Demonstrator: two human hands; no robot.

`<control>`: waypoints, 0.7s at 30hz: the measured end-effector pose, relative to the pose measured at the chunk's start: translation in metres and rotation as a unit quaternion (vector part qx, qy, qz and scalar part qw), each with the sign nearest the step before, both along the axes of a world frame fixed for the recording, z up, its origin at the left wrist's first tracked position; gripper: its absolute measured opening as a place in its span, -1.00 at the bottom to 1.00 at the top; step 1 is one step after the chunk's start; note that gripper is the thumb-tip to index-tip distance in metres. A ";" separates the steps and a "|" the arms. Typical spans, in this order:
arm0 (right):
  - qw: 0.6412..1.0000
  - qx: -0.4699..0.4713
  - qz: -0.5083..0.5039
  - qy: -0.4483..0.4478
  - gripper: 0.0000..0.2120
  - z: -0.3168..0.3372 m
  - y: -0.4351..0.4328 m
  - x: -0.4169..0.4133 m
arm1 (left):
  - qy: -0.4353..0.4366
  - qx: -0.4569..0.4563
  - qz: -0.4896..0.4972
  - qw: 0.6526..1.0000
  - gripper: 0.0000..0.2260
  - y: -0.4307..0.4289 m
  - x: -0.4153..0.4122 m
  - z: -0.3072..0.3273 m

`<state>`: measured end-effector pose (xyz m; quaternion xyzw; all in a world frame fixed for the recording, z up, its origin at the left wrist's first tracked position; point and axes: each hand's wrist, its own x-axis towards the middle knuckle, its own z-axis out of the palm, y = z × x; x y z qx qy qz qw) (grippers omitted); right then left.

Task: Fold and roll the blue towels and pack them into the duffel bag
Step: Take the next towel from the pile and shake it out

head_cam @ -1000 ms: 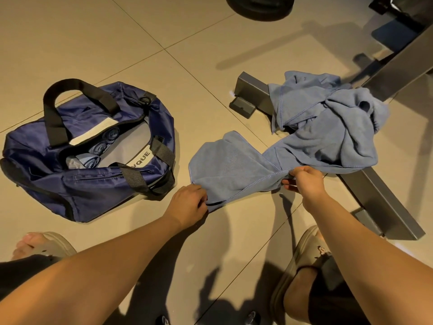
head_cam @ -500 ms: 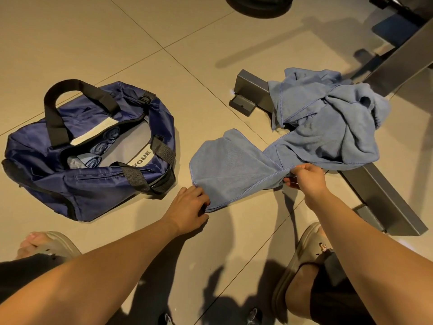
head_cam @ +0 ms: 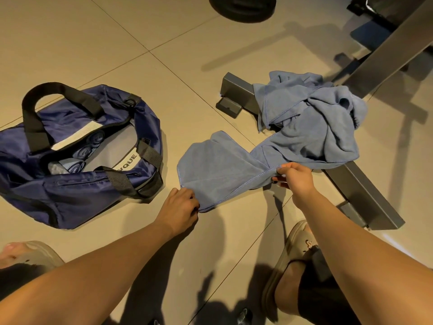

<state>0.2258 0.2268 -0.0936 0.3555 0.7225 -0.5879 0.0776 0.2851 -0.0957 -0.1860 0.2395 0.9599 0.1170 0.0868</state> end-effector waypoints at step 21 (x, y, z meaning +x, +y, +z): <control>0.983 -0.112 -0.061 0.132 -0.94 0.093 -0.010 -0.005 | -0.210 0.412 0.347 0.816 -0.74 -0.029 -0.058 0.163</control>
